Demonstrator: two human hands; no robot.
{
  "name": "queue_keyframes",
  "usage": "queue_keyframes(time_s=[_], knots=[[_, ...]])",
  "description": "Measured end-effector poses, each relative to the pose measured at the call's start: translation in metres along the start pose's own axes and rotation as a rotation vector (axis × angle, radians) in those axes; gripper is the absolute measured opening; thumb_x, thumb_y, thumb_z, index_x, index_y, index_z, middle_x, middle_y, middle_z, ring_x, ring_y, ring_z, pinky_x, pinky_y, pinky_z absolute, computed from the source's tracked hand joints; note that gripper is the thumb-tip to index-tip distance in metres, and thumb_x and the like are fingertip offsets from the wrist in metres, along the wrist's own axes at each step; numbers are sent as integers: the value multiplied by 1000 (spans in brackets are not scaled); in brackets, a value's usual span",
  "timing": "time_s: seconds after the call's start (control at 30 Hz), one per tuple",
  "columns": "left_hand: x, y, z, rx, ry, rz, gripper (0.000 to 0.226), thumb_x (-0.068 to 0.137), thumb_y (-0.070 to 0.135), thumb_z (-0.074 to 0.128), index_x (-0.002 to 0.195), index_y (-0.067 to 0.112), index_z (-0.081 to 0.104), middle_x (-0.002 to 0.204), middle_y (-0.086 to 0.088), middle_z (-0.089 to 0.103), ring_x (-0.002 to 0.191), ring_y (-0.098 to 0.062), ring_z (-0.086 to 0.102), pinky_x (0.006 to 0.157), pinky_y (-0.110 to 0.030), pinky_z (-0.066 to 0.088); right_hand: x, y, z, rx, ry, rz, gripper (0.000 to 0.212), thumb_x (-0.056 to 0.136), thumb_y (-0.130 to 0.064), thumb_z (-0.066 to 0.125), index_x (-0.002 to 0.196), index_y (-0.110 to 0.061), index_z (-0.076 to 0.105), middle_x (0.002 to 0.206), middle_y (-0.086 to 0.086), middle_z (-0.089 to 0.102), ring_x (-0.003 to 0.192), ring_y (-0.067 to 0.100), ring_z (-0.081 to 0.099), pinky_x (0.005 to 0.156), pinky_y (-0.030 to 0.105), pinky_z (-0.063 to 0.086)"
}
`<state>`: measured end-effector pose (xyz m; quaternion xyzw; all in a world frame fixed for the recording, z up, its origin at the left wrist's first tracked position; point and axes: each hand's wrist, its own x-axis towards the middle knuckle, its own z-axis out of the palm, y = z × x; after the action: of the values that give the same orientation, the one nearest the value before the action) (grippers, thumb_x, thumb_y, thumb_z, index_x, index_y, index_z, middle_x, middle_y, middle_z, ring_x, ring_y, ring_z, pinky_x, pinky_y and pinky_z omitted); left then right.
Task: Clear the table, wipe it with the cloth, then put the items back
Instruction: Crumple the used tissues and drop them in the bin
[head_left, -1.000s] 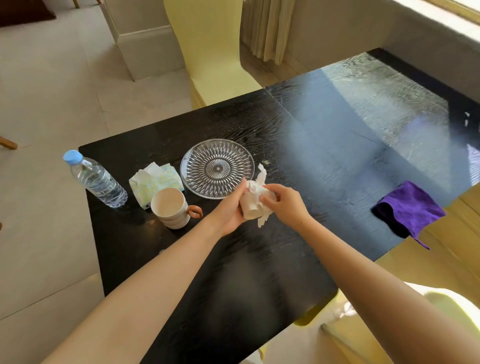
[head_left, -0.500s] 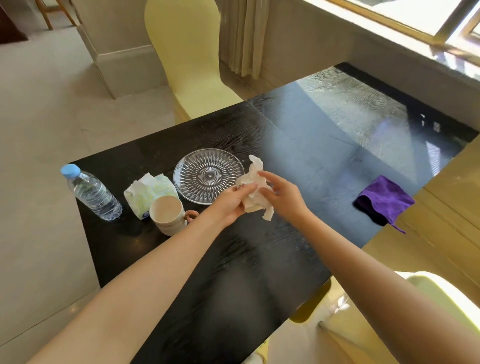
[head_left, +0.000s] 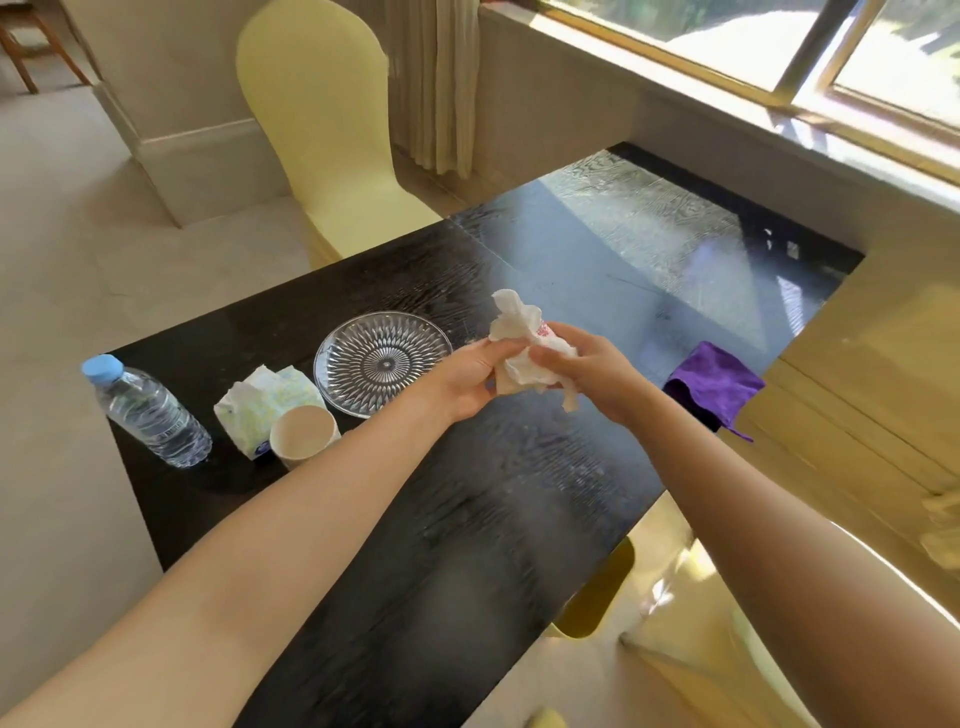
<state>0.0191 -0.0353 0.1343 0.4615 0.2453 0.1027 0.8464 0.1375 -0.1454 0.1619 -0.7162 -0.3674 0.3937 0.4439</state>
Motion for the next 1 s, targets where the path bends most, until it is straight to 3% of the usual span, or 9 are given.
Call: queue_keyframes(time_s=[0.2, 0.4, 0.53, 0.7, 0.77, 0.83, 0.9, 0.97, 1.0], knots=[[6, -20, 45, 85, 0, -39, 12, 96, 20, 52, 99, 22, 63, 92, 3, 69, 81, -9, 68, 72, -24, 58, -29, 21, -39, 70, 138, -16, 31, 85, -12, 65, 112, -27, 66, 106, 5, 68, 90, 17, 65, 77, 24, 56], [28, -91, 98, 227, -5, -121, 21, 92, 31, 57, 112, 26, 62, 107, 1, 68, 102, -16, 63, 86, -33, 53, -72, 91, -82, 158, 241, 77, 39, 84, -15, 67, 121, -28, 62, 99, -13, 64, 90, 3, 62, 66, 11, 55], [35, -147, 128, 305, -60, -228, 37, 90, 32, 60, 126, 24, 56, 120, -3, 65, 113, -22, 61, 91, -37, 54, -111, 154, -105, 249, 221, 151, 41, 84, -15, 66, 124, -23, 61, 111, -3, 65, 99, 13, 63, 69, 16, 55], [41, -194, 155, 430, -77, -252, 44, 88, 32, 62, 128, 15, 56, 117, -4, 67, 107, -20, 65, 84, -31, 57, -147, 209, -129, 364, 225, 199, 46, 79, -18, 68, 124, -19, 61, 111, 3, 67, 89, 12, 65, 62, 13, 51], [43, -209, 156, 493, -53, -263, 56, 86, 39, 63, 135, 15, 50, 128, -6, 62, 117, -22, 60, 94, -36, 53, -156, 227, -132, 390, 255, 233, 51, 77, -21, 69, 126, -20, 60, 113, 3, 67, 88, 12, 64, 58, 11, 49], [47, -221, 151, 678, 80, -233, 62, 88, 39, 61, 142, 16, 40, 140, -6, 51, 128, -24, 49, 105, -39, 43, -165, 249, -132, 408, 303, 300, 51, 79, -19, 68, 129, -21, 58, 117, 5, 65, 86, 13, 62, 52, 9, 47], [52, -231, 136, 1039, 263, -88, 55, 93, 33, 55, 143, 19, 38, 144, -6, 47, 133, -23, 42, 106, -37, 36, -171, 275, -126, 388, 360, 401, 51, 79, -21, 67, 129, -24, 57, 117, 5, 65, 84, 15, 60, 49, 13, 51], [62, -242, 112, 1451, 266, 29, 54, 95, 34, 49, 146, 20, 35, 151, -9, 38, 140, -25, 32, 111, -41, 29, -168, 306, -116, 345, 387, 494, 41, 82, -21, 64, 122, -25, 60, 106, -2, 68, 88, 16, 62, 76, 35, 61], [67, -250, 99, 1639, 207, 13, 57, 96, 39, 44, 148, 22, 29, 155, -9, 29, 144, -26, 24, 115, -46, 23, -166, 320, -109, 332, 379, 538, 33, 84, -18, 62, 116, -26, 62, 98, -6, 67, 87, 15, 62, 87, 43, 55]])
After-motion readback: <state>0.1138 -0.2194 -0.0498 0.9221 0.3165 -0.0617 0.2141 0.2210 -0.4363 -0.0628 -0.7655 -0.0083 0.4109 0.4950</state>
